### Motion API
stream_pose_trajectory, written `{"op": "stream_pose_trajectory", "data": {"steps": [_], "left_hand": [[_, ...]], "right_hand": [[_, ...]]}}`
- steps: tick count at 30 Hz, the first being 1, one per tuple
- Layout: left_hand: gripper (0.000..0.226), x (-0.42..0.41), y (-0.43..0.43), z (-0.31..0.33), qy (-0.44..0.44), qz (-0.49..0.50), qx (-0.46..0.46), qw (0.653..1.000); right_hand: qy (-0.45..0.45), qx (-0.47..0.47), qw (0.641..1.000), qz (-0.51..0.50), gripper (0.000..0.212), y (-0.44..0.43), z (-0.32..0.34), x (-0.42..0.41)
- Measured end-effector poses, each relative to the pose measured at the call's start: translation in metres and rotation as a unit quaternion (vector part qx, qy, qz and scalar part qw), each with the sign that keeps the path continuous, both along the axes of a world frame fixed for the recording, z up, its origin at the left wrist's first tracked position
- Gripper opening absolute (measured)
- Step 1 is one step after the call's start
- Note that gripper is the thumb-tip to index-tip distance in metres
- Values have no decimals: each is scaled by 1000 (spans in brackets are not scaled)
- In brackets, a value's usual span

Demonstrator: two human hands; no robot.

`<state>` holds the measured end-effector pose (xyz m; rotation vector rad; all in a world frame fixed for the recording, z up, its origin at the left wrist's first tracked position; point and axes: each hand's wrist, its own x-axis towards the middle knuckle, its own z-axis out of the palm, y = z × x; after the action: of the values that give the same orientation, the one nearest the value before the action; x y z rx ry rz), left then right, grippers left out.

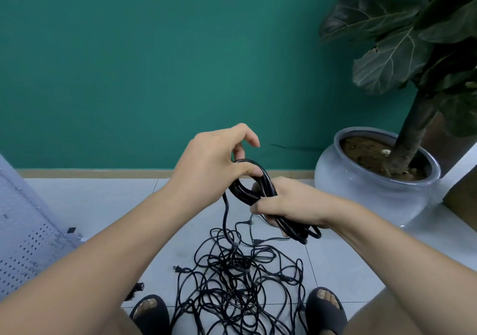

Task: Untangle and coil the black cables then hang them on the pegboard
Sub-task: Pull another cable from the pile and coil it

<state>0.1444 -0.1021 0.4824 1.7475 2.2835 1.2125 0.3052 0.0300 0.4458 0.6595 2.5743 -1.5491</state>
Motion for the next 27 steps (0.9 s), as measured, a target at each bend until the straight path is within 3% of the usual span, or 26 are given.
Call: {"op": "stream_pose_trajectory", "data": {"steps": [3,6,10,14,18,22,25,27], "left_hand": [[24,-2,6,-9,-4,15,65,998],[26,3,11,-16,-86,38,119,988],[21,15,18,-24,-264,22,55,963],[20,21,22,-23,-299,10,55,953],[26,23,23,-18,-439,-58,57,895],[42,28,26,-15,-483,-39,53,873],[39,28,30,-12,-520,-10,80,850],[36,27,33,-8,-557,0,102,824]], "right_hand": [[37,-25,999,-17,26,-1,3,1],[75,-50,996,-14,29,-6,8,3],[120,-28,992,-11,26,-11,7,3],[135,3,991,-5,14,-12,5,1],[118,4,993,-7,5,-9,4,0],[131,6,991,4,30,-14,1,-5],[160,13,987,-7,30,-20,-1,-12],[167,24,985,-22,44,-23,-2,-17]]}}
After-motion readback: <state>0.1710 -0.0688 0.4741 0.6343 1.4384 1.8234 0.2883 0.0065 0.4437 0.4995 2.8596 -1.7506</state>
